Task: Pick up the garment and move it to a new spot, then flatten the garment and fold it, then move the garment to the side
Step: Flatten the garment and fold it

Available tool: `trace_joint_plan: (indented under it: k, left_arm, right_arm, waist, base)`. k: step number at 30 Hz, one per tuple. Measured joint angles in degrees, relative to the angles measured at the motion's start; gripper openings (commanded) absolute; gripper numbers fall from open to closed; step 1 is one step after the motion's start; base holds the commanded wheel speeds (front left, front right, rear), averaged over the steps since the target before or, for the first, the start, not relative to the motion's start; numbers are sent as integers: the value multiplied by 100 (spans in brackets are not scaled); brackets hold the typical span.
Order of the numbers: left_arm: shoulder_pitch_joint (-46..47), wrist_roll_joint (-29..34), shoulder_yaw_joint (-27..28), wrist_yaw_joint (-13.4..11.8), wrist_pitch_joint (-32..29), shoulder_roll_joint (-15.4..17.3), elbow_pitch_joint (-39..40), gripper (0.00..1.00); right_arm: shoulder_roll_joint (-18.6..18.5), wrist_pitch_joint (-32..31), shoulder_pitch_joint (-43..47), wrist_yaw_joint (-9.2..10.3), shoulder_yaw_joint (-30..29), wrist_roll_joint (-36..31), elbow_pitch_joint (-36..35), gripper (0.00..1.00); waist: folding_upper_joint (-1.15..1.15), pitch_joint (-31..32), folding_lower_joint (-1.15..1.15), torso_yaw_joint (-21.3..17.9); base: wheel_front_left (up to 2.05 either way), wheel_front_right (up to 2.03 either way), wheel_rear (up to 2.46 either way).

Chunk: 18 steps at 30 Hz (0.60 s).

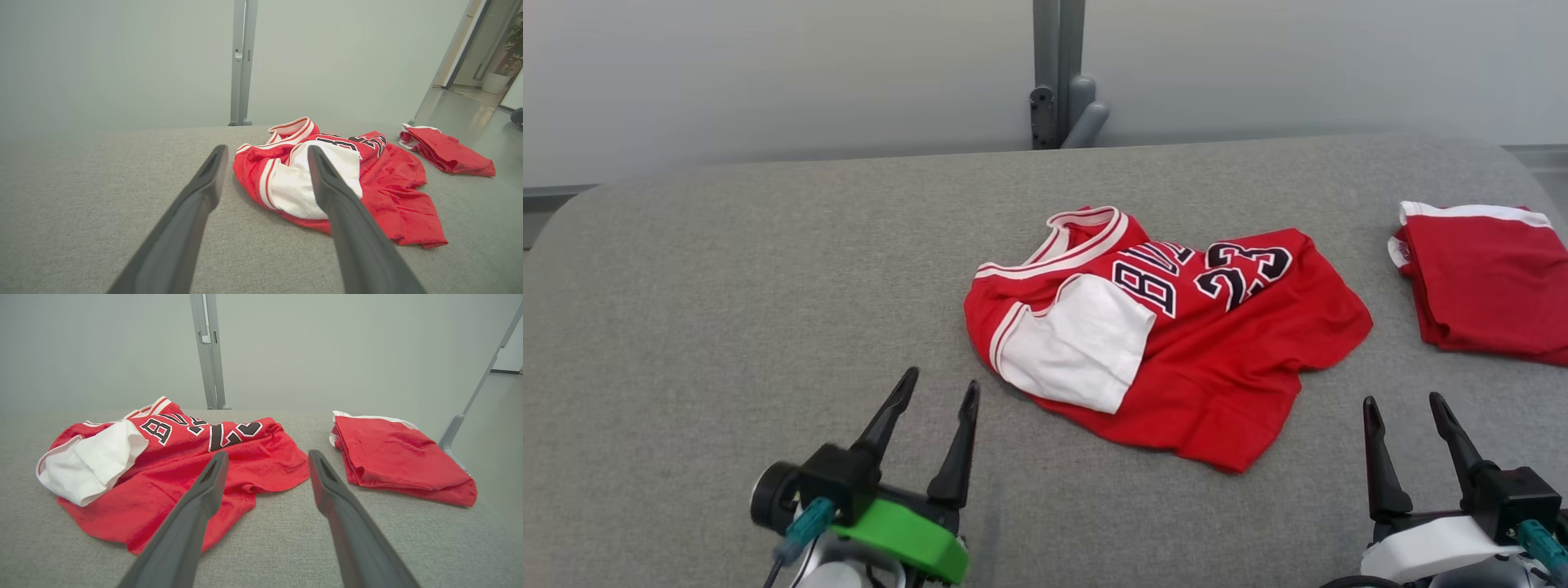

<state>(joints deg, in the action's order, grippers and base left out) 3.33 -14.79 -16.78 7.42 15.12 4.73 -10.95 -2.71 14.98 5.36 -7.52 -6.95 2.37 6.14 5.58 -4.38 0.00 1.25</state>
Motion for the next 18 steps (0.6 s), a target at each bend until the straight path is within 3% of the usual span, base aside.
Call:
trace_joint_plan:
  k: [7, 18]
  left_arm:
    - [1493, -342, -907, 9, -649, -47, -982, 100]
    - [2735, -794, -1461, 9, -1137, -174, -2252, 100]
  right_arm:
    - [1, 0, -202, 0, 60, 114, -34, 100]
    - [1, 0, -421, 0, -11, 310, -32, 100]
  waist:
    - [0, -212, 0, -516]
    - [-1, -870, 0, -1163]
  base:
    - [0, 0, 0]
    - [0, 0, 0]
